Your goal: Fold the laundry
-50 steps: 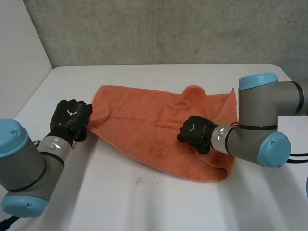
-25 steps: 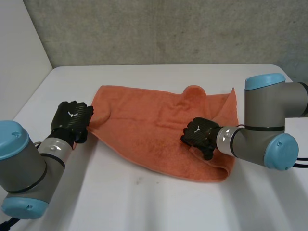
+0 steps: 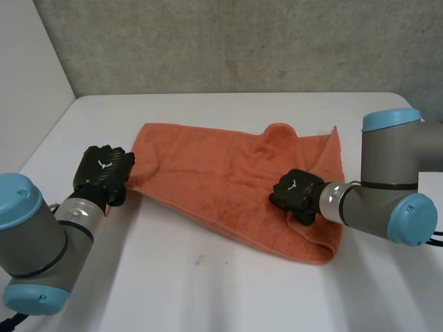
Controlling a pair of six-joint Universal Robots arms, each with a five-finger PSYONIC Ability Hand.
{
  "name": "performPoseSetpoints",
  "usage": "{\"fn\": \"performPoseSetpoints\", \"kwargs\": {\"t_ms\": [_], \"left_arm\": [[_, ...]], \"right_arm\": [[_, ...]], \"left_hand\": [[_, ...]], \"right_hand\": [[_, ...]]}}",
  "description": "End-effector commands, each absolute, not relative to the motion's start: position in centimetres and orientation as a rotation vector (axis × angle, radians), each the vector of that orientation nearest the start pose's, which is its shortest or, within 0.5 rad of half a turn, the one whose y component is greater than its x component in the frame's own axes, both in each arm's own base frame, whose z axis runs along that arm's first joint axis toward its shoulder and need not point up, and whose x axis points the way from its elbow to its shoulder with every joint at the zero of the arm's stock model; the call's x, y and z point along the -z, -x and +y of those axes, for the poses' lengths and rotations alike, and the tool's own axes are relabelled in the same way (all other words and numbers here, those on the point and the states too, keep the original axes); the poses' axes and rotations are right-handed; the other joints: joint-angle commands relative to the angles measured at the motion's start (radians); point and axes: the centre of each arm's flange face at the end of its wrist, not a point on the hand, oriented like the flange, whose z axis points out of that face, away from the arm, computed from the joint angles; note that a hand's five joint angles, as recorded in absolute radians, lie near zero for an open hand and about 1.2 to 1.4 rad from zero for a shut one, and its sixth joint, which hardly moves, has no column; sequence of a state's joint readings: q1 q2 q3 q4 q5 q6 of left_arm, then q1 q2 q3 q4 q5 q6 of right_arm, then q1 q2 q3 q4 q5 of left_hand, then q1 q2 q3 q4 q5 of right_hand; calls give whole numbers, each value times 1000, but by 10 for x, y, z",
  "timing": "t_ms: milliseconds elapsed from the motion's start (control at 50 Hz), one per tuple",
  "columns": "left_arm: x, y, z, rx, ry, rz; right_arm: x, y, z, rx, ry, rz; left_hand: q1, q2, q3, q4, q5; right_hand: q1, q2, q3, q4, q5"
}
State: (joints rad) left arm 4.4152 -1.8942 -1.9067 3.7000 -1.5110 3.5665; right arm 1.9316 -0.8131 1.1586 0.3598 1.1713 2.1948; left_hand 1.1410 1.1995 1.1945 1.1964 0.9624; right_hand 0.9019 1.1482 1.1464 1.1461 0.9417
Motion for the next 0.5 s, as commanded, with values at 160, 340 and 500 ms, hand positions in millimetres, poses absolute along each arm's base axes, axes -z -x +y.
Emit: {"fn": "performPoseSetpoints", "kwargs": {"t_ms": [160, 340, 500], "left_arm": [[-166, 224, -274, 2086, -859, 2107], [-218, 210, -254, 2102, -815, 2074], [-237, 195, -215, 1959, -844, 2205]], "right_arm": [[-218, -257, -328, 1733, 1367, 2098], [-272, -175, -328, 1923, 1047, 2393], [-249, -140, -277, 1508, 1321, 2661]], "left_hand": [[255, 197, 202, 200, 259], [255, 197, 202, 200, 259], [255, 197, 202, 200, 259]], "right_hand": [[494, 248, 250, 250, 280], [494, 248, 250, 250, 280], [494, 248, 250, 250, 280]]}}
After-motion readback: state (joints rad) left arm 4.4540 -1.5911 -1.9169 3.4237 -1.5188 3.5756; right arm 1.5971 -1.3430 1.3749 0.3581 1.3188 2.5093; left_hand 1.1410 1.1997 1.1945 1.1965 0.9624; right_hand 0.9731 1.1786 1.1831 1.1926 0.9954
